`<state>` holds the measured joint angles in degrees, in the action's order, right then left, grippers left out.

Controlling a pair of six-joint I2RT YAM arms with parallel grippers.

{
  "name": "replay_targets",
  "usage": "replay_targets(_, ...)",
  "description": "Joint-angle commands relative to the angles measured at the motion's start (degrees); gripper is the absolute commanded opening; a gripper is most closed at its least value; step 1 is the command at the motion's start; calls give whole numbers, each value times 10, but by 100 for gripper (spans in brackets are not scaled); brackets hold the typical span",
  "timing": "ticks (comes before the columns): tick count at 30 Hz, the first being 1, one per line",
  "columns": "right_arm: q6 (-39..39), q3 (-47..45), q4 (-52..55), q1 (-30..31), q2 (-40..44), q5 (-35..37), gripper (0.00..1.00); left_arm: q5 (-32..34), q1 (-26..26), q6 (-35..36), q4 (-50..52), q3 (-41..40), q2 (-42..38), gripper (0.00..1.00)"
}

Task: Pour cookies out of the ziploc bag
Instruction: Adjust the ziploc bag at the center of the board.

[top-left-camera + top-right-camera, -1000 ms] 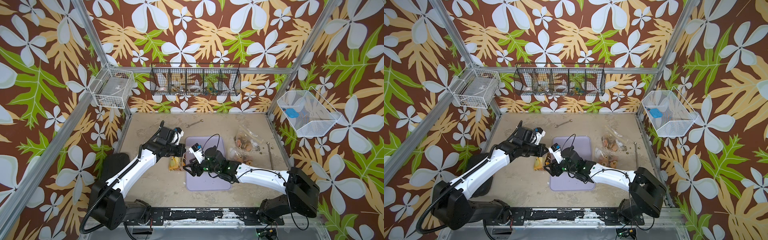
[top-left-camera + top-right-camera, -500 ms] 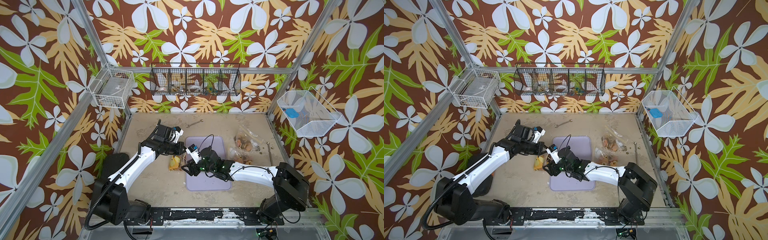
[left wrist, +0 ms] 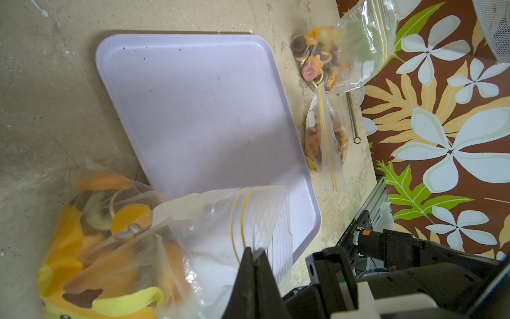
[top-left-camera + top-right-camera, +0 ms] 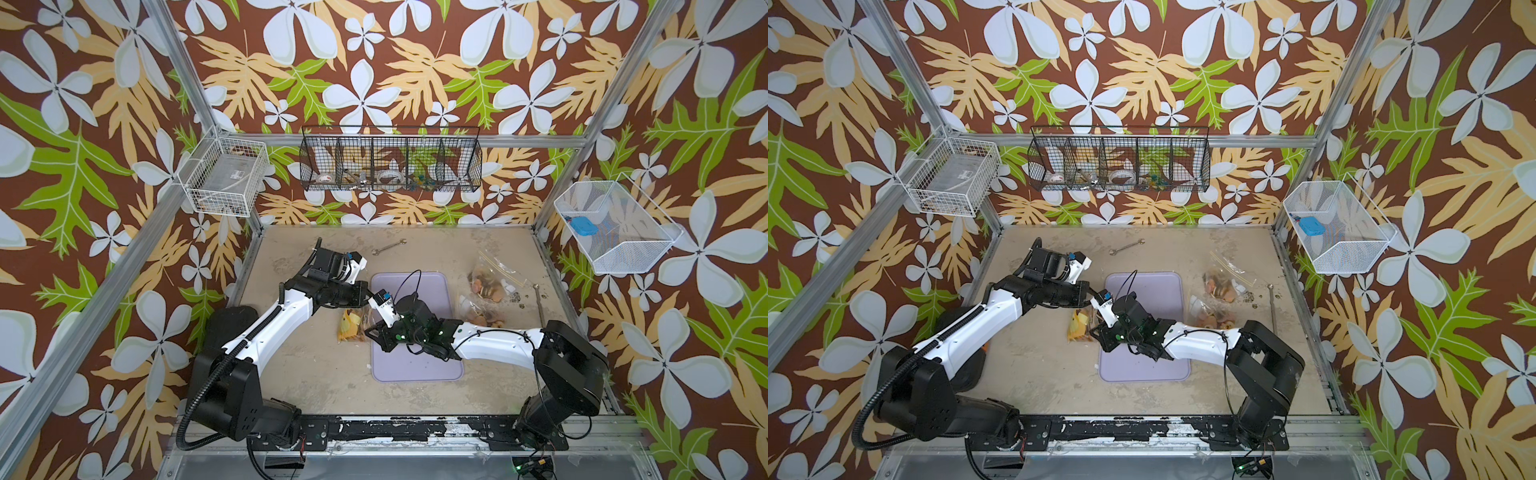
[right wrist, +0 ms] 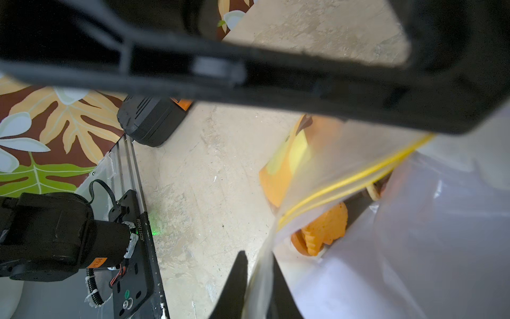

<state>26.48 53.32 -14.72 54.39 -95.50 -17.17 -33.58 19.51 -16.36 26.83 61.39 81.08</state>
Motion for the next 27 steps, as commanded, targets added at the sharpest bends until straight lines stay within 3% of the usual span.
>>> replay_targets(1,9,-1,-5,-1,6,-8,8,-4,-2,-7,-11,-5,-9,2)
replay_targets(4,18,-8,-7,-8,15,-14,4,7,-3,-10,-10,-9,-19,13)
replay_targets(7,32,-17,-14,-21,22,-24,2,18,-3,-14,-8,-14,-33,30)
replay_targets(12,47,-19,-17,-41,20,-47,1,71,-7,-18,6,-27,-73,92)
replay_targets(13,48,-17,-17,-44,19,-54,1,87,-9,-21,10,-31,-83,99)
replay_targets(20,57,52,37,-59,1,-97,0,242,-51,-52,6,-103,-187,100)
replay_targets(27,96,146,81,-48,-47,-137,0,166,-154,-106,-72,-214,-233,100)
